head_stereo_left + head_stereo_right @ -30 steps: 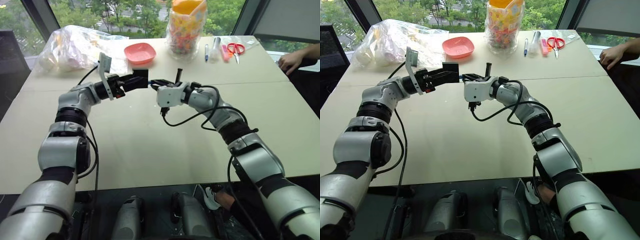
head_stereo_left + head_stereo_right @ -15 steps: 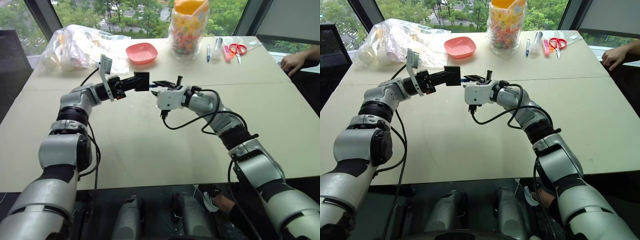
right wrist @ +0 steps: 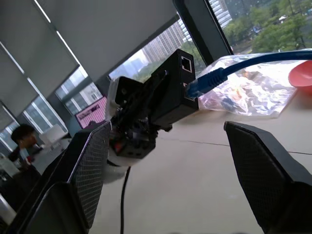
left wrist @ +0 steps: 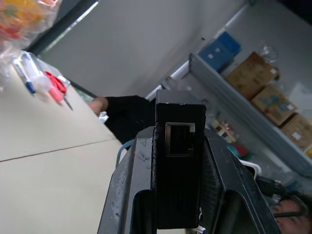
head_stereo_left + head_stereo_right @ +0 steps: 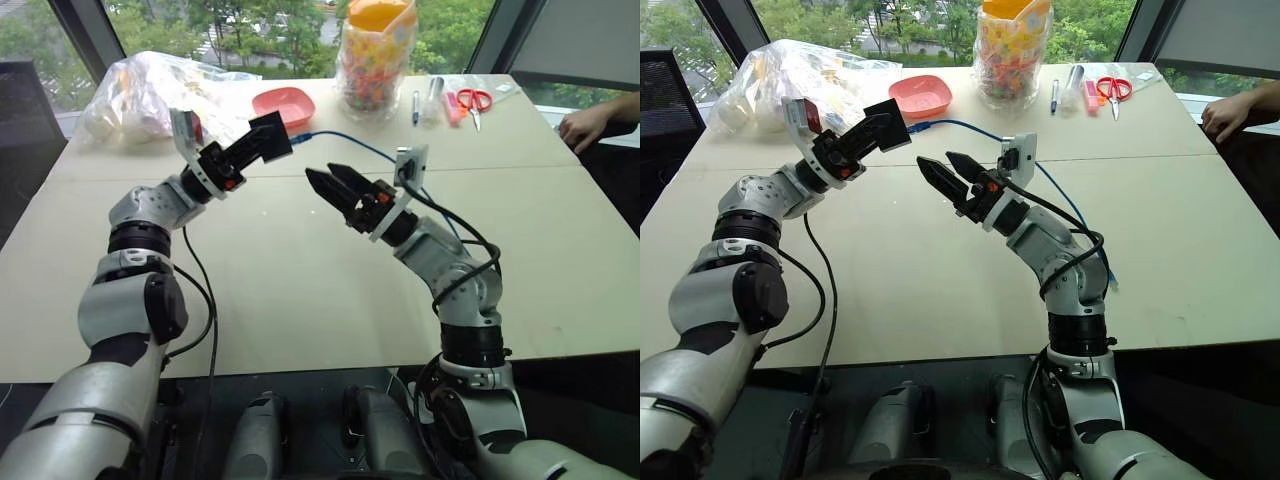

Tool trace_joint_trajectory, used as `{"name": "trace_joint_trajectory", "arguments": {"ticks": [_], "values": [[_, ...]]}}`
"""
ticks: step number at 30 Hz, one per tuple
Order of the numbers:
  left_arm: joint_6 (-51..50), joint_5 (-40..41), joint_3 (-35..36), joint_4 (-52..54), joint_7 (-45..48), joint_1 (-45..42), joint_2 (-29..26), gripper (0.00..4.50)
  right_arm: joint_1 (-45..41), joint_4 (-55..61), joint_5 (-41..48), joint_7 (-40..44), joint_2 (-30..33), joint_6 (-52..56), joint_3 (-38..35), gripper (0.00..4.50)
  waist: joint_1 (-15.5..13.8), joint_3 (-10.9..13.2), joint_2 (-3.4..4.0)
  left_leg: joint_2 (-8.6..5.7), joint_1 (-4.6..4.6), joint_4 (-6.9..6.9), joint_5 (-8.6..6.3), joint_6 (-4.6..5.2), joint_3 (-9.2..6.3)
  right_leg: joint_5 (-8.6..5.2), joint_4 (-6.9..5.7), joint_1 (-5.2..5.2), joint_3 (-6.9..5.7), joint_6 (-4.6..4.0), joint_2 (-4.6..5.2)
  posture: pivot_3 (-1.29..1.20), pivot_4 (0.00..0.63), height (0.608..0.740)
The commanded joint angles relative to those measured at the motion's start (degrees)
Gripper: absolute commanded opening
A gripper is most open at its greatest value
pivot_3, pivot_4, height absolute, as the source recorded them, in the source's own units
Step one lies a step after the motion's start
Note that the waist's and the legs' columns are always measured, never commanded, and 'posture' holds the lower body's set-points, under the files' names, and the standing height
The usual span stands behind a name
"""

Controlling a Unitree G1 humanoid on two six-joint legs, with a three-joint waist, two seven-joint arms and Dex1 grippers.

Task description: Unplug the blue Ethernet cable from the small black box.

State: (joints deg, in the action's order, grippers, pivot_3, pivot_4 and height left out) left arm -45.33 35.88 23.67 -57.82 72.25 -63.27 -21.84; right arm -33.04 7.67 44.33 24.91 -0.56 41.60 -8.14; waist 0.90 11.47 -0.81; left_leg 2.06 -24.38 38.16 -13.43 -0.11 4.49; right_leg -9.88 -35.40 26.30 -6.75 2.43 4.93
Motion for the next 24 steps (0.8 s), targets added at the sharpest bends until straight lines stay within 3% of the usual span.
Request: {"name": "trace_joint_trajectory", "arguments": {"ticks": [1, 10, 21, 24], "values": [[-5.01, 4.06, 0.98, 7.61, -0.48, 1.58, 0.91, 0.51, -0.13, 2.1, 3.72, -3.43, -2.11, 0.33, -1.47, 3.84, -0.02, 0.0, 0.0, -0.01, -0.02, 0.0, 0.0, 0.0, 0.0, 0.0, 0.0, 0.03, 0.0, 0.0, 0.0, 0.0, 0.15, 0.74], [-10.45, 8.91, 1.07, 17.83, -4.48, 6.86, 3.12, 0.51, -0.29, 1.96, 4.89, -4.85, -3.6, -1.81, -0.75, 3.84, -0.01, 0.0, 0.0, -0.1, -0.04, -0.01, 0.0, 0.01, 0.02, 0.01, 0.02, 0.03, 0.04, -0.02, 0.0, 0.0, 0.15, 0.74], [-11.98, 11.33, -0.04, 22.57, -6.68, 9.62, 4.55, 0.51, -0.49, 0.99, 6.06, -4.62, -4.19, -2.15, 0.1, 3.84, -0.02, 0.0, 0.0, -0.09, -0.04, -0.01, 0.0, 0.01, 0.02, 0.0, 0.03, 0.04, 0.03, -0.01, -0.01, 0.0, 0.15, 0.74], [-12.16, 11.86, -0.16, 23.19, -7.19, 10.03, 4.77, 0.51, -0.52, 0.55, 6.0, -4.54, -4.56, -2.5, 0.18, 3.04, -0.04, 0.0, 0.0, -0.1, -0.04, -0.01, 0.0, 0.01, 0.02, 0.0, 0.03, 0.03, 0.03, -0.01, -0.01, 0.0, 0.15, 0.74]]}}
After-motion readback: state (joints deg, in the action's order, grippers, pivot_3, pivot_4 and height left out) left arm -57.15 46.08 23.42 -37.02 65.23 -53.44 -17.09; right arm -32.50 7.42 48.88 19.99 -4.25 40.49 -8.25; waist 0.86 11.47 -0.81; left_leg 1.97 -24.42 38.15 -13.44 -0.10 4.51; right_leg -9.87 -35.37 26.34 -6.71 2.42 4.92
